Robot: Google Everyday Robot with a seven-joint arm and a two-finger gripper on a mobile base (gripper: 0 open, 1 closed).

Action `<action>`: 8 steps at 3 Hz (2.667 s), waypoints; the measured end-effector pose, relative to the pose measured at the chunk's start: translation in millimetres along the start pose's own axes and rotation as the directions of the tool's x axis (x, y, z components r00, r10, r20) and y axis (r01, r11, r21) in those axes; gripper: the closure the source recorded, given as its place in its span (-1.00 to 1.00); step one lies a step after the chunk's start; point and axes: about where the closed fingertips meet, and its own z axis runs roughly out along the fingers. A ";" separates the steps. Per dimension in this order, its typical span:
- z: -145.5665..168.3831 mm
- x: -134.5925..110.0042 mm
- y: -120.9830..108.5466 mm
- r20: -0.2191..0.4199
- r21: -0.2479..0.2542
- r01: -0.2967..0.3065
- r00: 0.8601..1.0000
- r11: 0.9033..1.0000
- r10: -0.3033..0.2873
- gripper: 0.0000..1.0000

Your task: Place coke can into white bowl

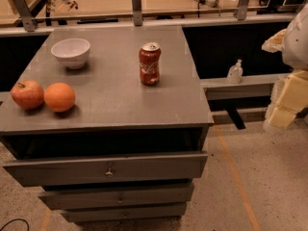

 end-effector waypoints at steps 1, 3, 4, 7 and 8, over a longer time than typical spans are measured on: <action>17.4 -10.0 -22.5 0.125 0.009 -0.034 0.992 0.999 0.033 -1.00; 77.0 -91.4 -111.3 0.569 0.017 -0.097 0.819 0.995 0.070 -1.00; 102.8 -138.0 -130.1 0.654 -0.026 -0.118 0.749 0.993 0.106 -1.00; 138.4 -160.8 -127.6 0.673 -0.048 -0.124 0.729 0.991 0.124 -1.00; 170.0 -190.6 -136.0 0.713 -0.077 -0.115 0.688 0.990 0.135 -1.00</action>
Offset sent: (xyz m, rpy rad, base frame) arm 0.1805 0.0707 -0.0081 0.7393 -0.3023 0.1385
